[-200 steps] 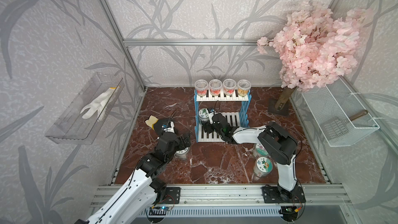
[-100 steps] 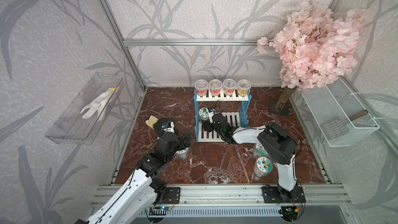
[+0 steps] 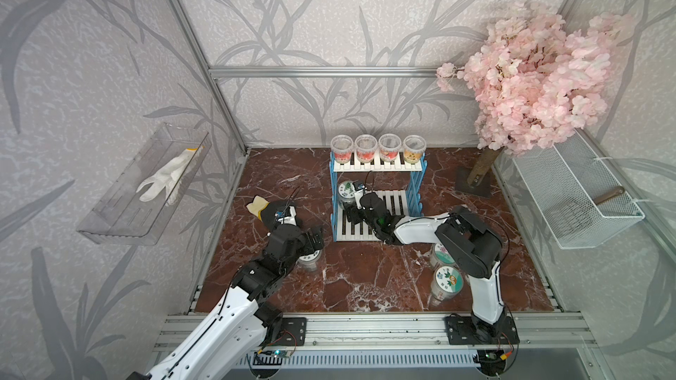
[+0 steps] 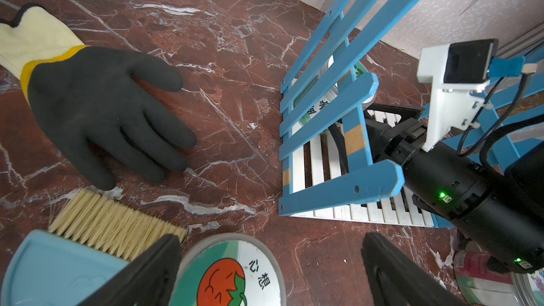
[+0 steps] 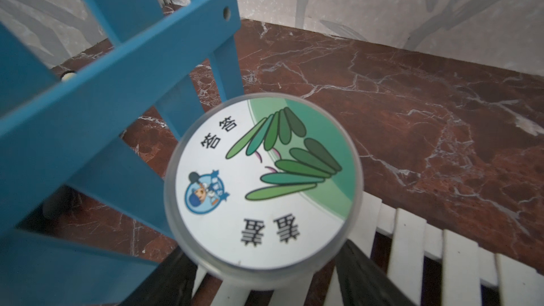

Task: Place the seed container on the shelf
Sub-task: Place the seed jar on the shelf.

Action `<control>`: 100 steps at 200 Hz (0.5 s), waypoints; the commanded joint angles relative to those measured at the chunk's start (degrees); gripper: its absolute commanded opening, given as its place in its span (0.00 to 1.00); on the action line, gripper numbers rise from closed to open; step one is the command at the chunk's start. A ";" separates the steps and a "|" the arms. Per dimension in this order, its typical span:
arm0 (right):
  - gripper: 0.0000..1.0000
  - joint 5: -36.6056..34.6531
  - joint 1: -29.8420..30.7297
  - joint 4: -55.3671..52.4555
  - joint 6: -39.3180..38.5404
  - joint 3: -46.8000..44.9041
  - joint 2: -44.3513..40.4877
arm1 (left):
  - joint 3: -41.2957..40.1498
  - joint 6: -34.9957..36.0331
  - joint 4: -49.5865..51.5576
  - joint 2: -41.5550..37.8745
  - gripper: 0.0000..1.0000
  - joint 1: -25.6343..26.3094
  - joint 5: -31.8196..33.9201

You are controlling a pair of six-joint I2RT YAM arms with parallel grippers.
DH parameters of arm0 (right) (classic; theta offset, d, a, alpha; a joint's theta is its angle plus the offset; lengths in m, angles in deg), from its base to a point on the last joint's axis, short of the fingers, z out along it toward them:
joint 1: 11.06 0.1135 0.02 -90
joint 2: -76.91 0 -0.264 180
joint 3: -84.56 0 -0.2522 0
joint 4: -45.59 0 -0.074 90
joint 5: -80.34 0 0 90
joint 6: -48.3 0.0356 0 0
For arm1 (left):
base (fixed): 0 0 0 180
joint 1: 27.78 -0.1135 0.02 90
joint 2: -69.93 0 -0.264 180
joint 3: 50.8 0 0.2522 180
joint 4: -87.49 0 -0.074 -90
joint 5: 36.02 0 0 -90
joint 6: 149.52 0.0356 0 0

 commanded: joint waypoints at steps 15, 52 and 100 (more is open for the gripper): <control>0.81 3.83 -0.29 0.82 0.10 -0.83 -0.16 | 1.22 0.89 0.58 -0.36 1.00 -0.23 -0.23; 0.81 5.42 -0.30 1.25 0.13 -2.61 -1.67 | 0.99 0.87 0.32 -0.94 1.00 -0.29 -0.49; 0.81 5.98 -0.29 1.49 0.34 -4.77 -4.21 | 1.05 0.85 0.43 -1.33 1.00 -0.25 -0.78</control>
